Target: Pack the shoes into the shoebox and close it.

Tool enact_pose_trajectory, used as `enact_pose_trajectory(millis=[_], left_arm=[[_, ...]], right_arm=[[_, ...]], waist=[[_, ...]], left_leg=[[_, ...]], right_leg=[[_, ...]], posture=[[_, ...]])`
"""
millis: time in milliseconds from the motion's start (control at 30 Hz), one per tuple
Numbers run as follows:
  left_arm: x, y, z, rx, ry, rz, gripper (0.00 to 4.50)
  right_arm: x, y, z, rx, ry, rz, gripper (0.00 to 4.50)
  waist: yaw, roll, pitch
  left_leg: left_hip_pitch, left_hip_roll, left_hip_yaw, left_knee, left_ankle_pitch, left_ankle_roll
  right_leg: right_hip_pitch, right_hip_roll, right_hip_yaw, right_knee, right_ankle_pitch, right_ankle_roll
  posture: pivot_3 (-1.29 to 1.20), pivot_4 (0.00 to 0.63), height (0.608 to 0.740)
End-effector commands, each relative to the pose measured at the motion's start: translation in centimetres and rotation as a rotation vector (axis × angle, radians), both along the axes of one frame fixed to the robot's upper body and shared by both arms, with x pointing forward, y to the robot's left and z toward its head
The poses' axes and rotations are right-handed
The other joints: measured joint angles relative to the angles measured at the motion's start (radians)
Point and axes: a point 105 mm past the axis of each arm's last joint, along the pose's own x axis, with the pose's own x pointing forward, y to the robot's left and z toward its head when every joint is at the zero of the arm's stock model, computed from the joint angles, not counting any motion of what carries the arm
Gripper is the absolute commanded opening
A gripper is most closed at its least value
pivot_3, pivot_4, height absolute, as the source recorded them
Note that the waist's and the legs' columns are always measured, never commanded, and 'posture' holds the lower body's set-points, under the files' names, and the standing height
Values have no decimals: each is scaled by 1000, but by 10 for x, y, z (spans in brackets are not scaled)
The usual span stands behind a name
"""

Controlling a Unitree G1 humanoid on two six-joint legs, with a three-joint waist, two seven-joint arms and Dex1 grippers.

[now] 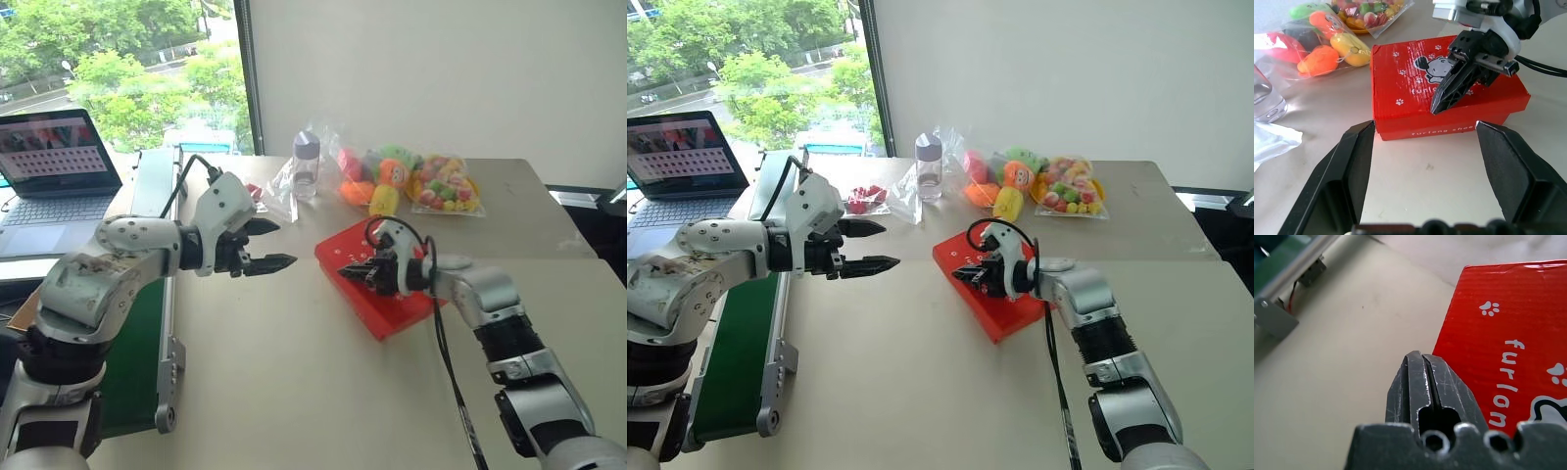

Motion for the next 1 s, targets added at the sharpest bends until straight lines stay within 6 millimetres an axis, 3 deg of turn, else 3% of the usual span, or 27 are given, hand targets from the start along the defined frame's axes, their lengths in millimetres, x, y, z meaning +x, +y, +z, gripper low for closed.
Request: enact_pose_trajectory(millis=[33,200,333,400,500,700,800,1000], left_arm=[[-4,2,9,2,-47,7,3498],[-3,1,8,2,-52,8,3498],[-2,1,7,7,-55,11,3498],[-2,1,6,0,-46,6,3498],[-1,0,3,-4,-33,-4,3498],[0,0,-1,2,-25,-27,3498],[-5,-1,-1,-3,-28,-63,3498],[-16,4,-3,-39,-16,-65,3498]], right_arm=[[-11,-21,-59,-199,137,-63,37],[1,-18,-33,-146,74,-71,37],[2,-11,17,25,36,-52,37],[-3,-10,53,116,-3,-9,37],[-18,-14,90,167,-65,71,37],[-45,-32,122,104,-165,173,37],[-58,-39,127,23,-226,231,37],[-52,-52,136,-37,-328,190,37]], waist=[[2,-1,-1],[5,-2,-1],[9,-1,-1],[13,-1,0],[14,0,1],[15,0,1],[15,0,2],[14,-1,2]], left_leg=[[4,0,0,0,-2,-3],[7,0,0,0,-5,-10],[5,0,0,0,-5,-11],[2,0,0,-1,-4,-11],[-13,0,0,-1,-1,-7],[-16,1,-1,-2,-4,-1],[-17,0,0,-2,-6,1],[-16,0,0,-1,-6,2]], right_leg=[[4,0,0,-1,0,0],[7,-3,1,-2,0,0],[5,-3,1,-1,0,0],[2,-3,0,0,1,0],[-14,-1,0,1,8,-5],[-16,0,-2,-1,4,-3],[-16,0,-1,-3,2,-1],[-14,0,-1,-7,-1,6]], posture=[[0,150,740],[0,150,740],[0,150,740],[0,150,740],[0,150,740],[0,150,740],[0,150,740],[0,150,740]])
